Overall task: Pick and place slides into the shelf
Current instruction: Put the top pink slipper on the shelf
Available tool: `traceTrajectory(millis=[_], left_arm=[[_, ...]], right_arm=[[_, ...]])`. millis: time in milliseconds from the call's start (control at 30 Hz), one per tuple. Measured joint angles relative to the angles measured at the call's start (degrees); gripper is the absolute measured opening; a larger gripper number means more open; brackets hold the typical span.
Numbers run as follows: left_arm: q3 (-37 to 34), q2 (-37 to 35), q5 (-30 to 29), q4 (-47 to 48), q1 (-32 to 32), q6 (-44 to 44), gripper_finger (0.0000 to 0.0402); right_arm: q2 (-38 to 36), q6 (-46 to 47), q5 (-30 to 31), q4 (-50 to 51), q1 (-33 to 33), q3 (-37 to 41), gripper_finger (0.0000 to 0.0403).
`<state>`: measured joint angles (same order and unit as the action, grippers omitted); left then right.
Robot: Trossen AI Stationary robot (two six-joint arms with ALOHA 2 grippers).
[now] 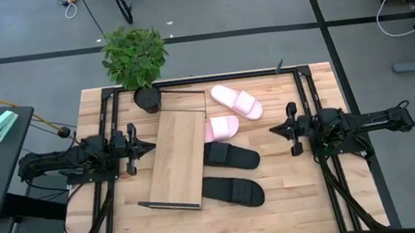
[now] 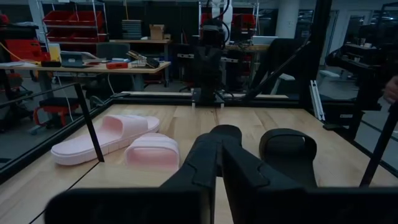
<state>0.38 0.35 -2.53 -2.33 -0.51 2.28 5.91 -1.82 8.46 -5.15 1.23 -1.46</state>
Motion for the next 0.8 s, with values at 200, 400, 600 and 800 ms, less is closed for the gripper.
traceTrajectory(millis=[200,400,600,800], left_arm=[[0.00,-0.01,-0.13,-0.21,-0.01,-0.12,0.0036],[0.00,0.01,-0.40,-0.55,-0.01,-0.10,0.0027],[0.01,-0.02,-1.60,-2.49,-0.02,-0.10,0.0024],[-0.02,-0.02,-7.24,-3.85,-0.02,-0.27,0.0035]], right_arm=[[0.39,3.40,8.20,-0.68,-0.60,-0.10,0.0016],[1.89,7.58,7.01,-2.65,-3.85,-0.13,0.0023],[6.25,6.45,5.14,-4.31,-4.94,-4.16,0.0054],[16.59,12.40,12.24,6.17,-6.30,-16.16,0.0087]])
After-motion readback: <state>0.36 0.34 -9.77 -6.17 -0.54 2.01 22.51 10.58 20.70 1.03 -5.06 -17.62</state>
